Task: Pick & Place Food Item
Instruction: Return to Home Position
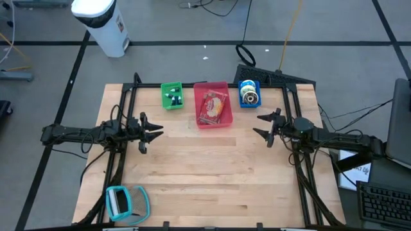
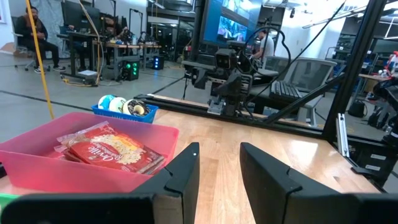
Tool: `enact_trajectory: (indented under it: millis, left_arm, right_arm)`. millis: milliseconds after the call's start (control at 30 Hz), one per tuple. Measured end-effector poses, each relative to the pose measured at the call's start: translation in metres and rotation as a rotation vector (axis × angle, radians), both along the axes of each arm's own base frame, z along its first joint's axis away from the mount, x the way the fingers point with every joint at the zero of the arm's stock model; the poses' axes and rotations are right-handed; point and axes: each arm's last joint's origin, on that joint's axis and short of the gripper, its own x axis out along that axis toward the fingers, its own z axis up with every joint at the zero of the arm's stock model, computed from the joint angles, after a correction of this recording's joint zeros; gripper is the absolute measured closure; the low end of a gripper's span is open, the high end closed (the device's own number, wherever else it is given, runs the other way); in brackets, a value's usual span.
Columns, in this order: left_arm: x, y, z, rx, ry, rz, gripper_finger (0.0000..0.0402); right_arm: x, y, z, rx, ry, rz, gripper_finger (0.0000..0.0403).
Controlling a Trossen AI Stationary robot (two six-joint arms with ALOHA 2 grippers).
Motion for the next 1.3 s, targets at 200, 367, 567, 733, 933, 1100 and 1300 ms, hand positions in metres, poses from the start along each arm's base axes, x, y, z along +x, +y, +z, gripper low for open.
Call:
enact_trajectory:
  millis: [200,367,567,733,933,1100,1300]
  left_arm:
    - [0.0000,0.0000,0.0000,0.000,0.000,0.000,0.0286]
    - [0.0000,0.0000,0.0000,0.000,0.000,0.000,0.0286]
    - [0.0000,0.0000,0.0000,0.000,0.000,0.000,0.0286]
    - [0.0000,0.0000,0.0000,0.000,0.000,0.000,0.0286]
    - [0.0000,0.0000,0.0000,0.000,0.000,0.000,0.0286]
    - [0.0000,0.0000,0.0000,0.000,0.000,0.000,0.0286]
    - [0.0000,0.0000,0.0000,0.000,0.000,0.000,0.0286]
  right_arm:
    - [0.0000,0.0000,0.0001,0.009,-0.004,-0.001,0.0098]
    - [0.0000,0.0000,0.0001,0.007,-0.003,-0.001,0.0098]
    - [0.0000,0.0000,0.0001,0.007,-0.003,-0.001,0.0098]
    - [0.0000,0.0000,0.0001,0.007,-0.003,-0.001,0.0098]
    - [0.0000,0.0000,0.0001,0.007,-0.004,-0.001,0.0098]
    - [0.0000,0.0000,0.0001,0.007,-0.004,-0.001,0.0098]
    - [0.0000,0.0000,0.0001,0.007,-0.004,-0.001,0.0098]
